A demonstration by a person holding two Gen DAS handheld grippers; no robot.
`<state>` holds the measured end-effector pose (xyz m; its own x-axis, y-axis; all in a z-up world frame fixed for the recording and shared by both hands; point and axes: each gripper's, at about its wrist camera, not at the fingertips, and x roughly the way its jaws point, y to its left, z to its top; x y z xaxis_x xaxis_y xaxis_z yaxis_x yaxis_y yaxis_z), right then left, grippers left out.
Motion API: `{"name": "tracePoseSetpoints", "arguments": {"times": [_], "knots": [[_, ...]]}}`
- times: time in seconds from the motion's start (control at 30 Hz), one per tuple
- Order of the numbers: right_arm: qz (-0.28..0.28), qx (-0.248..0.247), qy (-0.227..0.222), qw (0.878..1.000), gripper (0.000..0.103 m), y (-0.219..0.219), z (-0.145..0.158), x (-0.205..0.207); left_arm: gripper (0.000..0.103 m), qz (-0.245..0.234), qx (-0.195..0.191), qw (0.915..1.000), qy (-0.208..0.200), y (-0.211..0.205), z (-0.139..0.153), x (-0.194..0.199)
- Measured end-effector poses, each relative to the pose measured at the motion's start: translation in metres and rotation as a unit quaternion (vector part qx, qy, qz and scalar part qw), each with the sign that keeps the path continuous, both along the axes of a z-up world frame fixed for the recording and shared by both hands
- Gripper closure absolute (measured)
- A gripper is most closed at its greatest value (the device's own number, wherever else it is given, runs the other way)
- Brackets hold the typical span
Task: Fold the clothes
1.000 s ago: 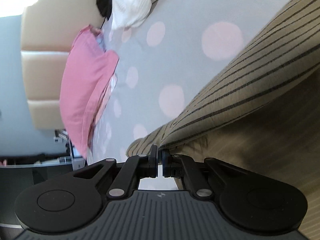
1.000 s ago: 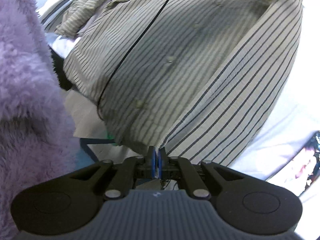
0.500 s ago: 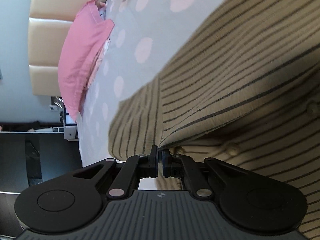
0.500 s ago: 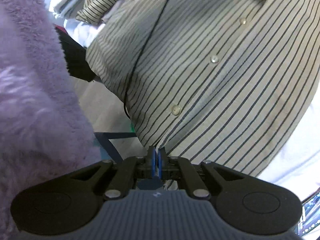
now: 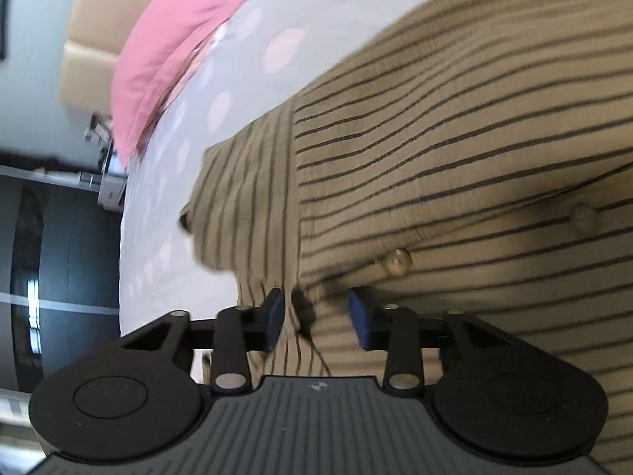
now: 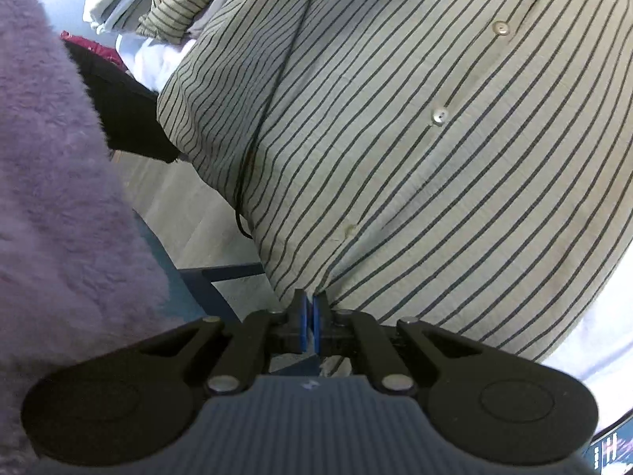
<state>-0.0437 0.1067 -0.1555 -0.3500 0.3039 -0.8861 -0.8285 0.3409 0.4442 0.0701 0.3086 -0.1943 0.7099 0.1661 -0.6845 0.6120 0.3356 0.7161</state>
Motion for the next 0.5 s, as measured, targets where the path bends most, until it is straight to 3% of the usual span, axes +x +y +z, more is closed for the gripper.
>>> {"name": "tracePoseSetpoints", "arguments": {"times": [0.17,0.4,0.47,0.5], "knots": [[0.032,-0.022,-0.033,0.999,0.099,0.004,-0.006,-0.013,0.063,0.059,-0.052,0.9967,-0.022,0.002,0.040,-0.051],[0.053,-0.029,-0.059,0.996,0.088,0.006,-0.011,-0.028,0.059,0.140,-0.147,0.9790,-0.008,-0.013,0.089,-0.142],[0.059,-0.030,-0.061,0.996,0.078,0.004,-0.011,-0.031,0.058,0.174,-0.168,0.9702,0.000,-0.017,0.096,-0.167],[0.063,-0.030,-0.060,0.996,0.069,0.003,-0.010,-0.033,0.057,0.190,-0.179,0.9652,0.005,-0.019,0.098,-0.180]]}}
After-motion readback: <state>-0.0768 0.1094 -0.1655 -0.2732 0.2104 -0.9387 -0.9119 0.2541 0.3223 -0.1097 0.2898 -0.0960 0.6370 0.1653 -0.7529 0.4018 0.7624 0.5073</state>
